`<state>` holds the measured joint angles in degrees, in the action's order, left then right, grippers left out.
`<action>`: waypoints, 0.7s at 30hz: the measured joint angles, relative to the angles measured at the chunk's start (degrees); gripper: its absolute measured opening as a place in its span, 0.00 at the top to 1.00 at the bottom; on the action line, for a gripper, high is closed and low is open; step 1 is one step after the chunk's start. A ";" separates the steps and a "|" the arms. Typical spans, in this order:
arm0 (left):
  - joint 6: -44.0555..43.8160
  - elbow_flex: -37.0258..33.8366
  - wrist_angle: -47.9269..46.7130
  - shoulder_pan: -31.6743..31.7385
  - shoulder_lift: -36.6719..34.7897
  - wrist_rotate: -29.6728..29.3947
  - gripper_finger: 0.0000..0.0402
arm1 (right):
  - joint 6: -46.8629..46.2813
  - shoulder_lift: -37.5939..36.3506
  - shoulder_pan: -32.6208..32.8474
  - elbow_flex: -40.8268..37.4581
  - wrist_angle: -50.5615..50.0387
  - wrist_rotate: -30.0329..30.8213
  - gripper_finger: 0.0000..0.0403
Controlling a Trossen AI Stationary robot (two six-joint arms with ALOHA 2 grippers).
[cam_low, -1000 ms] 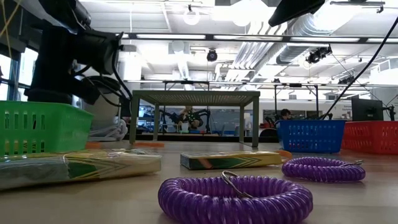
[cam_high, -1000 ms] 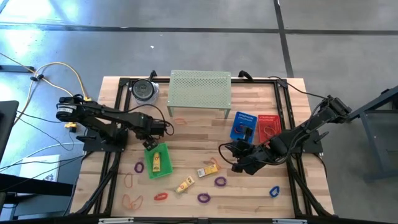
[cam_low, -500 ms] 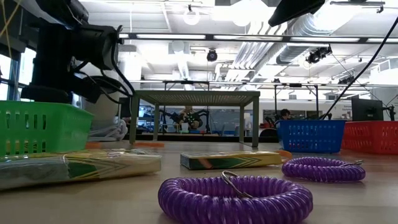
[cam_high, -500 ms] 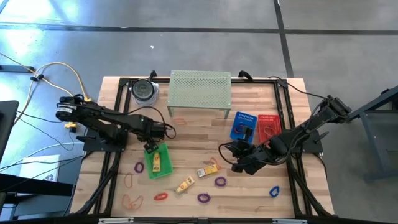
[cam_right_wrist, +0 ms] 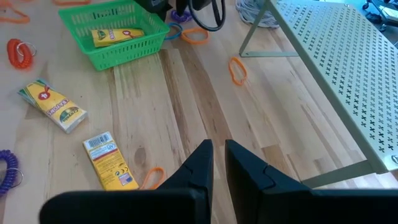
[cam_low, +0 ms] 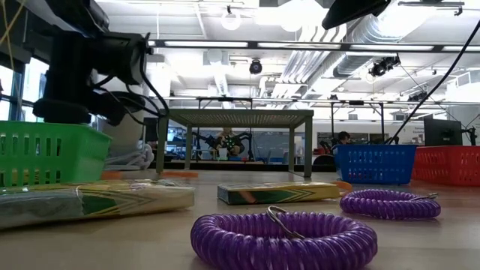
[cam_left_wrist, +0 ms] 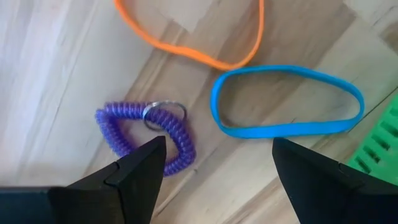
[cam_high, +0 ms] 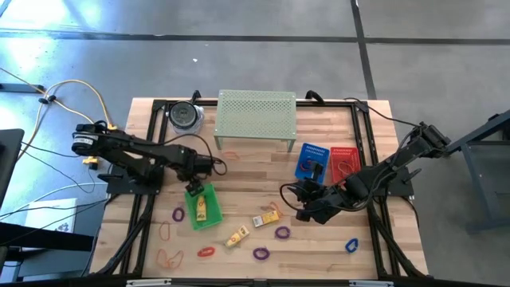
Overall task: Pick & Place Office Desk Supplies
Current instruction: Put the violet spring keychain into the blue bin
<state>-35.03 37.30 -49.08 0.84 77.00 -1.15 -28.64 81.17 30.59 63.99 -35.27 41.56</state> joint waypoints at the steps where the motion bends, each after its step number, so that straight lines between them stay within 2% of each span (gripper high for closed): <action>1: 0.31 0.00 0.04 0.38 0.03 0.02 0.29 | 0.00 0.00 0.00 0.00 0.00 -0.02 0.93; 12: 0.73 -2.56 0.11 3.59 -0.07 3.10 0.31 | 0.00 0.00 -0.02 0.00 0.00 -0.13 0.93; 21: 0.68 -2.82 -0.17 3.57 -0.03 3.10 0.51 | 0.32 0.00 -0.66 0.00 0.00 -0.15 0.93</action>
<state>-34.35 34.48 -49.26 4.40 76.97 1.95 -28.32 81.17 29.93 63.99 -35.27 41.41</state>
